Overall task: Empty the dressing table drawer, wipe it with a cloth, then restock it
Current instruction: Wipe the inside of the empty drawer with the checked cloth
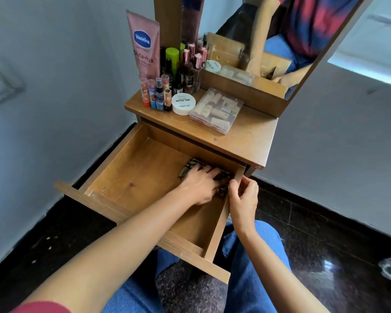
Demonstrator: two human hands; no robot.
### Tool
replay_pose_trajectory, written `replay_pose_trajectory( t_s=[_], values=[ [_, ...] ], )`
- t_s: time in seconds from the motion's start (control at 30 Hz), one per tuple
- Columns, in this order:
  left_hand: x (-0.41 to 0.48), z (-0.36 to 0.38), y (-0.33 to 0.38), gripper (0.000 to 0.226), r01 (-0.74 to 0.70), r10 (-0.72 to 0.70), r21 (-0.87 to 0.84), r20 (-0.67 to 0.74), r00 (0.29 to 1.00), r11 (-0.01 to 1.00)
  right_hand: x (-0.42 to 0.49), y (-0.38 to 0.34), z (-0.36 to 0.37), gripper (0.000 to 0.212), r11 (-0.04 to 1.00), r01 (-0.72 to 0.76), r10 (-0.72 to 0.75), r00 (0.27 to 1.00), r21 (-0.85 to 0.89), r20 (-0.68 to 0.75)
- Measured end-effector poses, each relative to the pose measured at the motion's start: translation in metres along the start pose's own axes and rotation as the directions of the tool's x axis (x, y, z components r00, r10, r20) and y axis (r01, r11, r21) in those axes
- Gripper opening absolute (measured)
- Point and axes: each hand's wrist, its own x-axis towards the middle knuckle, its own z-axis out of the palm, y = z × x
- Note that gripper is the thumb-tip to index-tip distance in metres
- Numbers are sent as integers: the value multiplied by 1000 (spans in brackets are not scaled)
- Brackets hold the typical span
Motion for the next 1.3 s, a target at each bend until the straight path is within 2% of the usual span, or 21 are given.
replay_pose_trajectory(
  t_s=[0.1,0.23,0.37,0.6,0.77,0.9,1.07,1.3],
  values=[
    [5,3,1,42,10,-10,-11,-12,1000,1000,3,0,-1,32,1000,13,-13,1000,-16,3],
    [4,17,-10,49,-99,97,-52,-50,994,994,5,-1,-3,28,997,59,-58,998,-46,12],
    [2,26,-15,56,-121,115,-118,-52,992,986,5,-1,-3,26,997,72,-71,997,-43,15],
    [7,15,-5,51,-72,67,-51,-89,994,996,4,-1,-2,27,998,53,-53,999,-27,10],
    [5,11,-2,51,-46,47,6,-114,992,999,5,-3,-4,22,991,93,-90,995,-95,30],
    [-2,15,-4,51,-3,-4,-45,-142,990,999,5,-3,-6,16,972,152,-148,988,-178,41],
    [-15,21,-29,52,81,-91,-68,-173,981,994,3,-3,-6,16,974,144,-139,990,-177,37],
    [-13,21,-24,56,77,-88,-161,-61,994,984,2,-2,1,20,983,108,-106,994,-149,19]
  ],
)
